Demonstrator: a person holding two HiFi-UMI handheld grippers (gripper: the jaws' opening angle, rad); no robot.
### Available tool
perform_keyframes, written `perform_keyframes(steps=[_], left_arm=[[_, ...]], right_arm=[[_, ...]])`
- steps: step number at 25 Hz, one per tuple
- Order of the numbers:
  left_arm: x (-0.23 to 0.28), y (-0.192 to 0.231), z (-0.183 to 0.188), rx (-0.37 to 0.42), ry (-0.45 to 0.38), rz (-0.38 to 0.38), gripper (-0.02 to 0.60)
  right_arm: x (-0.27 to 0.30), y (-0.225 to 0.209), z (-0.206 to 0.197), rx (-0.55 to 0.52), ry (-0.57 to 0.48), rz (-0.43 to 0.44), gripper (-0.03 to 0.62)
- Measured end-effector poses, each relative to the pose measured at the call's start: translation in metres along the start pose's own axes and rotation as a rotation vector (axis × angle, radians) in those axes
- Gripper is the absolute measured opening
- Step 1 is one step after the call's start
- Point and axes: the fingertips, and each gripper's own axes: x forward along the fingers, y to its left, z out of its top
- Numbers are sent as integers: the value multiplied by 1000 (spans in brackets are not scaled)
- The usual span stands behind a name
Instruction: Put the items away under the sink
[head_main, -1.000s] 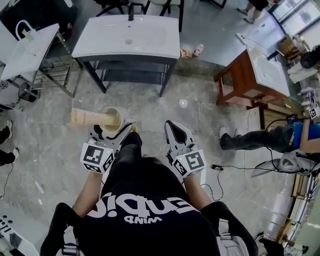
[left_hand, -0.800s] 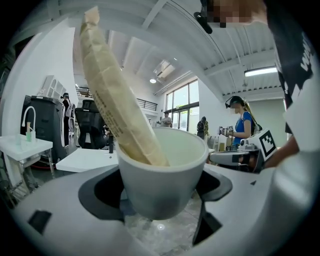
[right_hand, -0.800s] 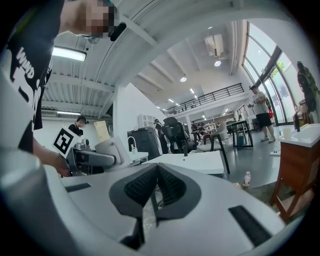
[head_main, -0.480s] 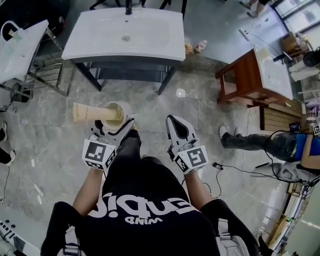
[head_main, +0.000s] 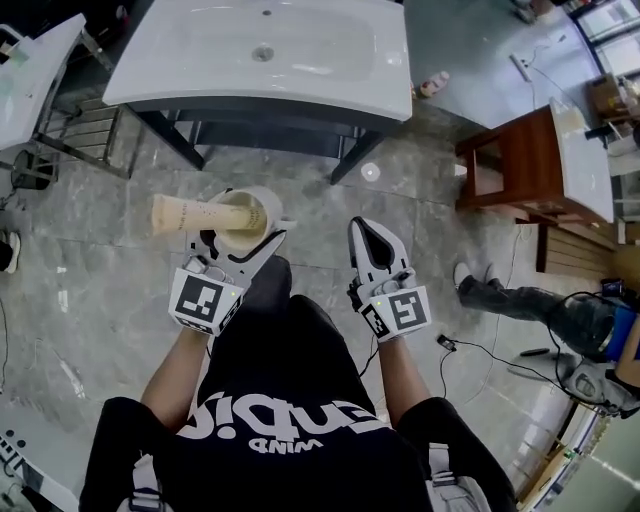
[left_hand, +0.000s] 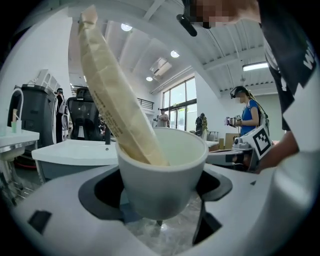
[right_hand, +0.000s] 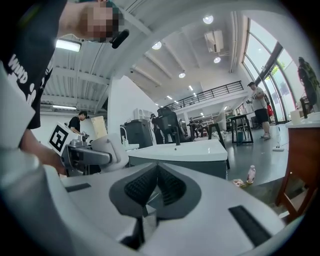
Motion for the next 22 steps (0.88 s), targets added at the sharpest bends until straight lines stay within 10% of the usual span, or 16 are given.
perform_keyframes(steps=[22], left_arm=[[122, 74, -228, 25, 25, -103, 446]], right_arm=[[116, -71, -228, -5, -74, -11, 18]])
